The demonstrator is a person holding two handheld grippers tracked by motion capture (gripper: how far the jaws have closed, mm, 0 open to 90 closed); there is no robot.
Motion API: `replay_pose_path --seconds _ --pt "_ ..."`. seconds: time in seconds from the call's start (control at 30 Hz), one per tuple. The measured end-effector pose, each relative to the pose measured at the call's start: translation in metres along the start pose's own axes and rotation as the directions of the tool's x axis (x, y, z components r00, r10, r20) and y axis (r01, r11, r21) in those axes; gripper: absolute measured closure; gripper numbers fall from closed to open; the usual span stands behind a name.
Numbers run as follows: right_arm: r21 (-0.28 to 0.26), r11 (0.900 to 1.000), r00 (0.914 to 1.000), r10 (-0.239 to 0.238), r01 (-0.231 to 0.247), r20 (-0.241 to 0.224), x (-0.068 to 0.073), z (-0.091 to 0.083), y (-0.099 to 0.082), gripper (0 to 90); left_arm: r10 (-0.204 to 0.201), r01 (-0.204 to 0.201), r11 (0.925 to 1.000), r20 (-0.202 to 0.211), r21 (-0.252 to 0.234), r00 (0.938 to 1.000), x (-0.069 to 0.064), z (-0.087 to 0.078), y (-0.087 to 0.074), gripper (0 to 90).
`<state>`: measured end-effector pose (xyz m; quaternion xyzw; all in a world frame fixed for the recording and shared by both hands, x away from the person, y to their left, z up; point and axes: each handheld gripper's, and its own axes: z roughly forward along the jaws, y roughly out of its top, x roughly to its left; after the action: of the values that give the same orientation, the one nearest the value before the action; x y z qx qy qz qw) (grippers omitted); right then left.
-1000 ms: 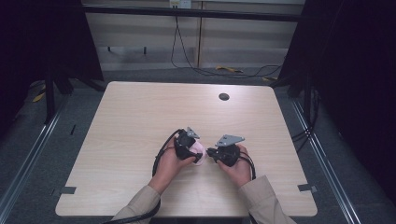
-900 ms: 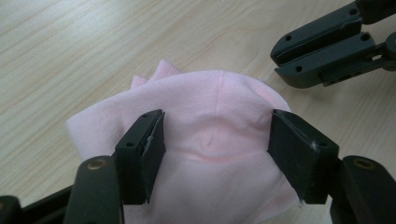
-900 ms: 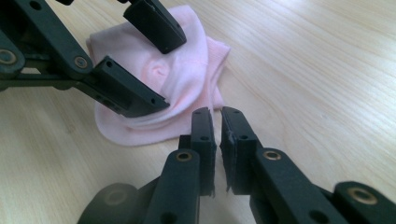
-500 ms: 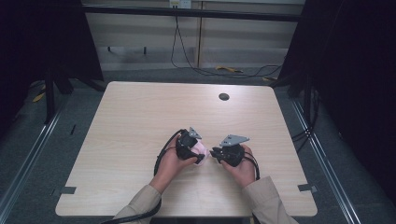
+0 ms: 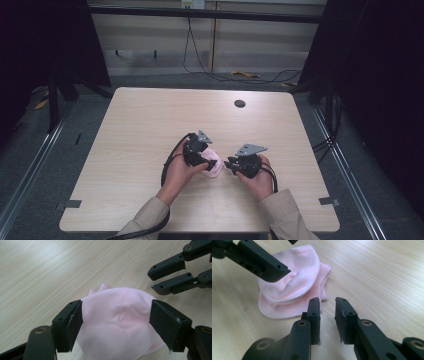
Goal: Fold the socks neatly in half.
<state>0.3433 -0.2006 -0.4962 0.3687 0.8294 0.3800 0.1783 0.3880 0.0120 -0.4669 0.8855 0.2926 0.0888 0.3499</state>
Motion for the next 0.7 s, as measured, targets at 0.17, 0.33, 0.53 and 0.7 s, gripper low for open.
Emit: replay_pose_path --seconds 0.17,0.33,0.53,0.7 --pt "0.003 1.0000 1.0000 0.001 -0.001 -0.002 0.001 0.002 0.001 74.1 0.019 -0.019 0.9998 0.031 0.006 0.9993 -0.006 0.008 -0.001 27.9" --pt "-0.002 1.0000 1.0000 0.002 -0.002 -0.002 0.001 0.002 0.001 74.1 0.028 -0.028 0.9992 0.002 0.027 0.9996 -0.007 0.024 -0.008 30.2" --pt "0.002 1.0000 1.0000 0.005 -0.005 0.000 0.000 0.001 0.000 74.1 0.041 -0.041 0.9990 -0.011 0.016 0.9991 -0.011 0.028 -0.008 29.0" --pt "-0.007 1.0000 1.0000 0.005 -0.005 0.003 0.000 0.000 0.001 72.2 0.053 -0.053 0.9984 0.002 0.018 0.9986 -0.012 0.026 -0.008 28.0"
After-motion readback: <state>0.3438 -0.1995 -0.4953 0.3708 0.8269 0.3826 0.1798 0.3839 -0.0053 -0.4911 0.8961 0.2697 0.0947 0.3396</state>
